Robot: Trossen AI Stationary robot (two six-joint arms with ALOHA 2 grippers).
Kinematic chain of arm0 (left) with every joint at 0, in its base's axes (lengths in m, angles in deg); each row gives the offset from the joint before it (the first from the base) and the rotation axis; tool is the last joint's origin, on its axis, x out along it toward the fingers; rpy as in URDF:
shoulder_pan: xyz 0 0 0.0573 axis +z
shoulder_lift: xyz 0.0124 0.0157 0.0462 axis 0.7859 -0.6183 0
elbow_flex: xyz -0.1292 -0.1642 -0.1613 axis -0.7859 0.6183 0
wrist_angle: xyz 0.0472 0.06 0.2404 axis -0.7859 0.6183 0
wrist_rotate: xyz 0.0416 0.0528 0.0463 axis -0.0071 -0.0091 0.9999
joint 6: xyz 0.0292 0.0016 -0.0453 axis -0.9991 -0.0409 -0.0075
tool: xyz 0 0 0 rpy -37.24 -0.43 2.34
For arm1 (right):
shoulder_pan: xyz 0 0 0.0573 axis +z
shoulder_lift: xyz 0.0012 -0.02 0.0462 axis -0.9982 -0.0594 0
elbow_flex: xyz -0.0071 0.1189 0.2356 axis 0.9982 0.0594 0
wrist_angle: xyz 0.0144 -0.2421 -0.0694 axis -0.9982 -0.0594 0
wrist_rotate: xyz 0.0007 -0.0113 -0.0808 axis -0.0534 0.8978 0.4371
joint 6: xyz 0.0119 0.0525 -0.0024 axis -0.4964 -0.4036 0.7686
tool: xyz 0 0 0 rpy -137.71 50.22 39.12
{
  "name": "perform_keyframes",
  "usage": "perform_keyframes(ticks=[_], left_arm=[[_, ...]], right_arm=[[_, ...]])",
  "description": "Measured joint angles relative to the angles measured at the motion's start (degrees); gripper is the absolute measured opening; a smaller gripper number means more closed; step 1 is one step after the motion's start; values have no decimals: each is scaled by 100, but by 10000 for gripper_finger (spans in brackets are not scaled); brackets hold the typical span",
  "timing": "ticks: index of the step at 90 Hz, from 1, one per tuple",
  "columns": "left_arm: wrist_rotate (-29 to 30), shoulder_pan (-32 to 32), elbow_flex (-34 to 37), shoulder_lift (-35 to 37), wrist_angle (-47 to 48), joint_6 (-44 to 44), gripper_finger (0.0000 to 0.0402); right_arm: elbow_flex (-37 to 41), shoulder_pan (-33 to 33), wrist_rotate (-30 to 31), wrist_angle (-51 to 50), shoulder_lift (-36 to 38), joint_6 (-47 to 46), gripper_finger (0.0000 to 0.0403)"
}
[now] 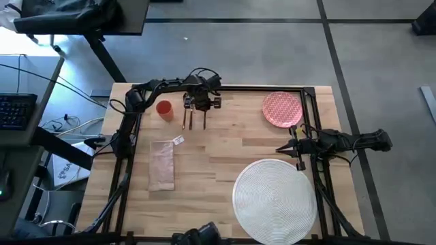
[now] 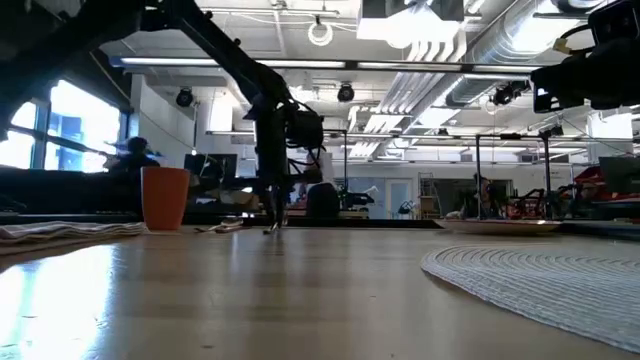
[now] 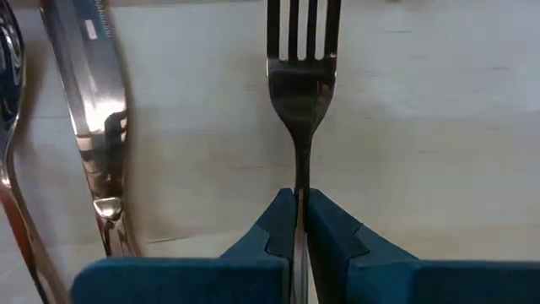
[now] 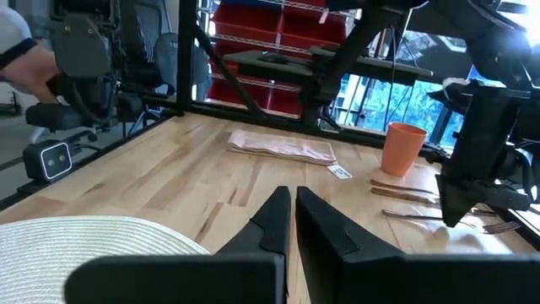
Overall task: Set table place
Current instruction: Adjust the gold fork, then fold pink table napkin
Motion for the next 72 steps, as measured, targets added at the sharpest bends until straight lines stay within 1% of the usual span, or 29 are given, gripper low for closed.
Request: perform_keyframes(ticks=[20,27,44,53,61,72], left_arm=[[153,24,0,0,197,101,6],[151,24,0,0,205,70,22],[69,22,0,0,208,55,83],[-3,24,4,57,221,48,108],[-5,-2,4,251,215,20,119],[31,-153,4,698,211,-136,120]], right_arm=[[0,0,0,-1,1,-1,0],[0,2,0,0,0,0,0],[0,2,0,-1,1,0,0],[0,2,0,-1,0,0,0],[0,2,0,-2,1,0,0],[0,1,31,-1,1,0,0]])
